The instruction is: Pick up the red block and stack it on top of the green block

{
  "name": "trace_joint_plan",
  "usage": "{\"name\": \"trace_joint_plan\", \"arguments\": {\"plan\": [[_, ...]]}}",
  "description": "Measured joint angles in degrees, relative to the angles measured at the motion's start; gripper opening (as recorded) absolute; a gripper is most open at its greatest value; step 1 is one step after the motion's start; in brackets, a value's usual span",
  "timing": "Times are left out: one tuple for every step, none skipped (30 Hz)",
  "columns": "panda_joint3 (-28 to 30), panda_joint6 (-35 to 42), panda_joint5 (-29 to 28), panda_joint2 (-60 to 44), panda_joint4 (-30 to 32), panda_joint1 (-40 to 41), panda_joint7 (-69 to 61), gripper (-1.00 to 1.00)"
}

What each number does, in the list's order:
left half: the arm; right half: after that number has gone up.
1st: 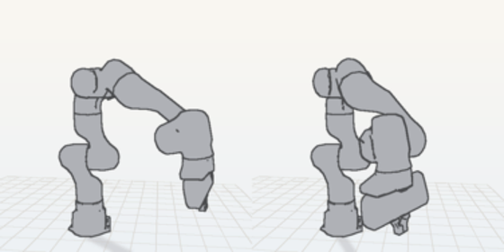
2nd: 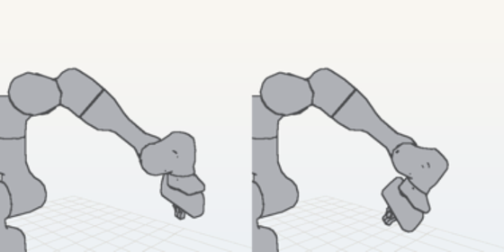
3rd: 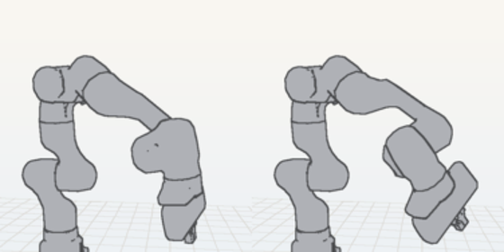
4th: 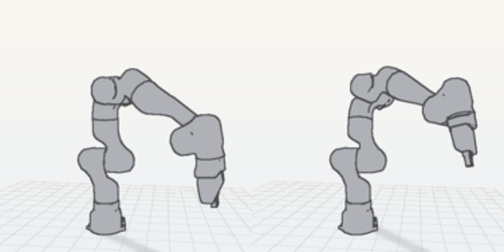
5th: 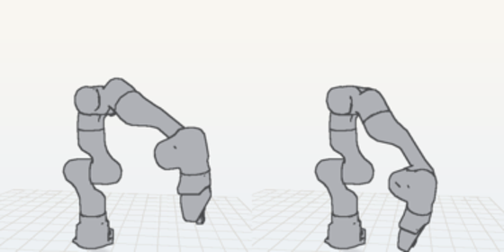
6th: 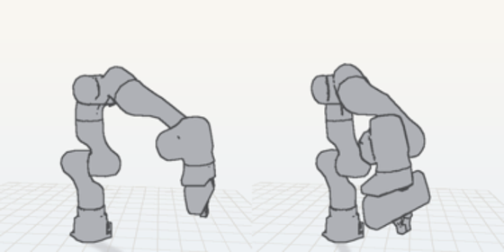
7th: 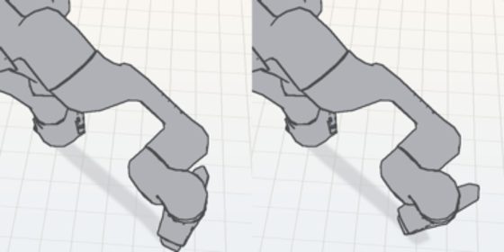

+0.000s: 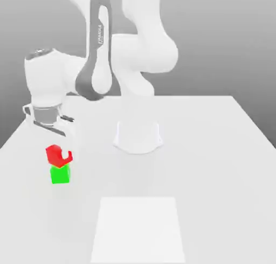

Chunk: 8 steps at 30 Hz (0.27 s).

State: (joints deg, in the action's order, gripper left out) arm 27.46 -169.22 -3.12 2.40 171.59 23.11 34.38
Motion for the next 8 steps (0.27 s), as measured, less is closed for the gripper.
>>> {"name": "trace_joint_plan", "arguments": {"plan": [[0.0, 0.0, 0.0, 0.0, 0.0, 0.0, 0.0, 1.0], [0.0, 0.0, 0.0, 0.0, 0.0, 0.0, 0.0, 1.0], [0.0, 0.0, 0.0, 0.0, 0.0, 0.0, 0.0, 1.0], [0.0, 0.0, 0.0, 0.0, 0.0, 0.0, 0.0, 1.0], [0.0, 0.0, 0.0, 0.0, 0.0, 0.0, 0.0, 1.0], [0.0, -0.8, 0.4, -0.8, 0.0, 0.0, -0.3, 1.0], [0.0, -0.3, 0.3, -0.3, 0.0, 0.0, -0.3, 1.0], [-0.1, 0.9, -0.1, 0.9, 0.0, 0.2, 0.0, 1.0]]}}
